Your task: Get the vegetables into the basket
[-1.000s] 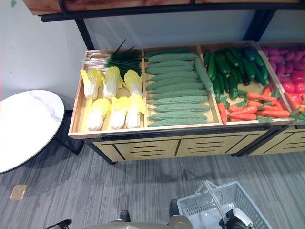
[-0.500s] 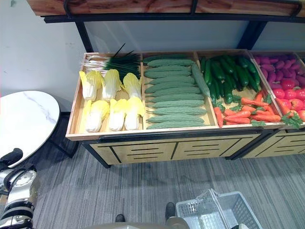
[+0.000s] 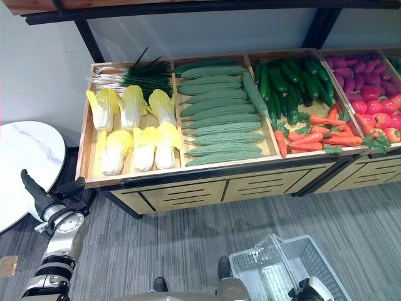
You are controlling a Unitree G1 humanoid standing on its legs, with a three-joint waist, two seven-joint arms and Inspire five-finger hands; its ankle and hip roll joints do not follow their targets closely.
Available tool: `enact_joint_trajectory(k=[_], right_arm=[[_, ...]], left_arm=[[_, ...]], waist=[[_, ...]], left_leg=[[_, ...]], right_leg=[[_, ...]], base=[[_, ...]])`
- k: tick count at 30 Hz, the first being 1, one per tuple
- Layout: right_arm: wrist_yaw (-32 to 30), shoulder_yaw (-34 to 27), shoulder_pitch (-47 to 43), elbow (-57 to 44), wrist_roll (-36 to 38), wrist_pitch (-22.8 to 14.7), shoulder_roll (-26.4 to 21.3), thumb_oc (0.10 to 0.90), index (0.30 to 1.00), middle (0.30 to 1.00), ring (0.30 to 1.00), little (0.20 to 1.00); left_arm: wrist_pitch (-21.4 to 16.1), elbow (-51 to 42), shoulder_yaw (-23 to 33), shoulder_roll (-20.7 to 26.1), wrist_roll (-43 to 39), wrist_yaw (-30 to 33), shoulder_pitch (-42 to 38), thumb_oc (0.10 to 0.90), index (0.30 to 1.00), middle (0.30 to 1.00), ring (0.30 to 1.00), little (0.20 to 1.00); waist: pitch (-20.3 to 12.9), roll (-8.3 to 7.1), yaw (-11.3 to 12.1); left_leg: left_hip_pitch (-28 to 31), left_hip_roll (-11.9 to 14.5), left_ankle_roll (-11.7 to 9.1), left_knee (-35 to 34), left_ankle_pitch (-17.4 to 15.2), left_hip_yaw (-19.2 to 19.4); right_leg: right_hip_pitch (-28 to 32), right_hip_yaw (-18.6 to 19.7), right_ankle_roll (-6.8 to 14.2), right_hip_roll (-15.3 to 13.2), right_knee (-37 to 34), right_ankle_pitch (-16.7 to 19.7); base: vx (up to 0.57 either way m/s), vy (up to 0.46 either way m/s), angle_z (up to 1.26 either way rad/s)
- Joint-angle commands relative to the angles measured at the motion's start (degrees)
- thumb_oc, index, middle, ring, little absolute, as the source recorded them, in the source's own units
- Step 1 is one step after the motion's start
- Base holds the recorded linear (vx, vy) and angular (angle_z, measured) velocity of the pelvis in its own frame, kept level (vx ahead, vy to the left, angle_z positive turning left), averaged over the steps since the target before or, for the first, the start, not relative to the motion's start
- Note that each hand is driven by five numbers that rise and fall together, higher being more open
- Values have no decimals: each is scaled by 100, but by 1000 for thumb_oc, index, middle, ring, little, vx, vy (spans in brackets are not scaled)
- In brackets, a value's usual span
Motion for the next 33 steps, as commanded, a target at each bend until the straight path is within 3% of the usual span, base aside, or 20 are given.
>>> enact_joint_trajectory(k=[1,9,21,33], right_arm=[[-248,177,-207,170,-65,34,-399,400,300,300,300,300],[-206,274,-265,57,-74,22,-435,400,300,300,300,300],[-191,508,-546,-318,21,-19,-541,400,300,300,300,300],[-189,702,-637,-700,155,-98,-438,400,300,300,300,300]], left_arm=[[-396,-241,95,663,482,30,-753,900,1000,1000,1000,1000],[-327,-94,-69,814,460,-89,-1045,900,1000,1000,1000,1000],[8,934,-673,1463,605,-349,-1921,900,1000,1000,1000,1000],[212,1235,-1214,1488,921,-396,-2405,900,1000,1000,1000,1000]], waist=[[-138,-278,-39],[-103,-298,-96],[135,-337,-227],[373,-422,-313]], left_leg=[[-51,-9,-120,7,-64,-24],[-52,-1,-114,7,-76,6],[-377,-4,-106,7,-7,105],[-595,-18,-78,7,48,207]], right_leg=[[312,95,576,-399,23,-113],[275,144,574,-393,23,-113],[-169,322,580,-373,61,20],[-582,535,567,-358,169,89]], base=[[17,11,-6],[13,7,-3],[-18,21,-6],[-1,23,-7]])
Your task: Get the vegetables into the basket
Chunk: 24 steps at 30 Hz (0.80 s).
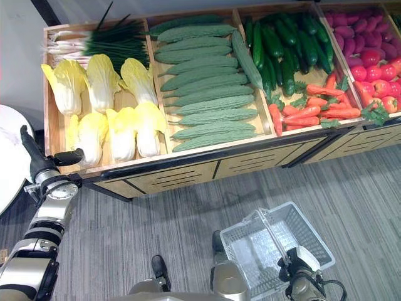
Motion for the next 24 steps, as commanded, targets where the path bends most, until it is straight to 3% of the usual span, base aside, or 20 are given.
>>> enact_joint_trajectory(k=[1,7,10,20,24], right_arm=[[-205,238,-195,40,216,7,-318,400,300,300,300,300],[-174,287,-167,-128,283,-3,-227,400,300,300,300,300],[-161,273,-79,-200,284,15,-184,400,300,300,300,300],[-88,-38,180,-163,411,1,-73,400,300,300,300,300],[-36,-132,275,-121,479,-45,-12,400,300,300,300,300]], left_arm=[[-209,169,-449,410,411,-57,-968,900,1000,1000,1000,1000],[-565,-219,-168,51,-293,-57,-783,900,1000,1000,1000,1000],[-915,-826,53,-266,-738,-5,-584,900,1000,1000,1000,1000],[-1507,-2893,664,-810,-924,-78,381,900,1000,1000,1000,1000],[-1534,-3401,939,-902,-790,-138,835,900,1000,1000,1000,1000]], waist=[[-147,-163,-144],[-134,-194,-134],[-136,-214,-114],[-122,-230,62],[-151,-217,125]], left_leg=[[-111,57,-83,7,91,-121],[-68,74,-85,7,70,-88],[-11,88,-90,7,50,-97],[112,97,-84,7,20,-233],[142,94,-87,7,12,-288]], right_leg=[[110,167,564,-379,145,-75],[96,224,544,-354,158,-108],[151,214,528,-345,153,-143],[372,78,491,-331,124,-225],[482,-5,485,-336,90,-251]], base=[[4,2,-6],[16,-4,-3],[3,-10,0],[8,-25,-1],[2,-15,9]])
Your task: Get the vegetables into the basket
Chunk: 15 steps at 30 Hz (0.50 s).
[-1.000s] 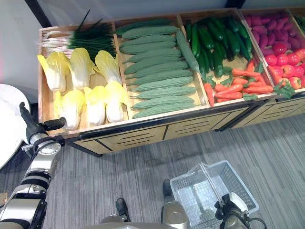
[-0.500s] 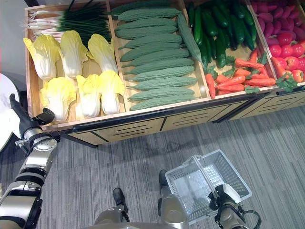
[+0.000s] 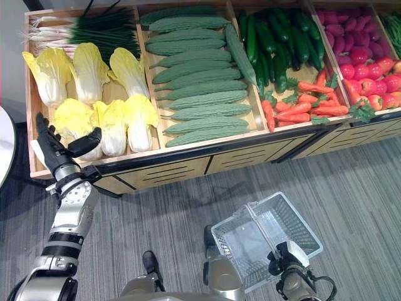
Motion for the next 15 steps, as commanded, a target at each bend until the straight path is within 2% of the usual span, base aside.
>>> enact_joint_trajectory(k=[1,15], right_arm=[[-106,-111,158,160,287,-42,-224,400,300,300,300,300],[-69,-69,195,108,244,-77,-224,400,300,300,300,300]], left_arm=[[-698,-198,402,379,244,72,-319,900,1000,1000,1000,1000],[-575,-135,328,327,453,114,-314,900,1000,1000,1000,1000]], waist=[[-360,26,64],[-414,-1,70]], left_leg=[[-96,44,-90,8,-28,-277],[-63,43,-84,8,-49,-284]], right_leg=[[240,32,542,-348,87,-301],[300,-12,543,-341,60,-301]], base=[[1,-12,11],[-2,-5,4]])
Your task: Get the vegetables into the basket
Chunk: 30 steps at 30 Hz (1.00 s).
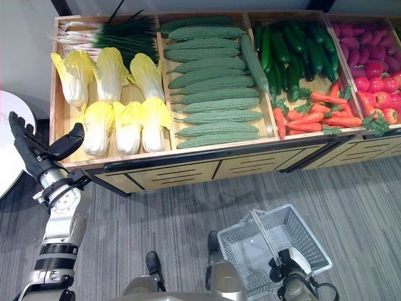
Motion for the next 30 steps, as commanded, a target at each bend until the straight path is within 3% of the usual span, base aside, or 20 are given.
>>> enact_joint_trajectory(k=[1,12,30], right_arm=[[-179,-57,74,89,152,-71,-221,400,300,300,300,300],[-232,113,-108,156,63,-8,-219,400,300,300,300,300],[-354,288,-356,183,17,96,-248,400,300,300,300,300]], left_arm=[[-465,-52,58,405,440,108,-458,900,1000,1000,1000,1000],[-264,1112,-278,483,254,152,-1026,900,1000,1000,1000,1000],[134,2097,-747,588,242,143,-1599,900,1000,1000,1000,1000]], waist=[[-251,-134,-77],[-162,-182,-179],[-116,-197,-268]], left_leg=[[-84,55,-87,7,-82,-141],[-221,54,-84,7,-52,-47],[-382,37,-69,7,-33,26]], right_leg=[[199,87,547,-313,59,-281],[-32,201,576,-315,73,-187],[-317,344,582,-309,166,-158]], base=[[0,0,0],[-16,15,-4],[6,10,-3]])
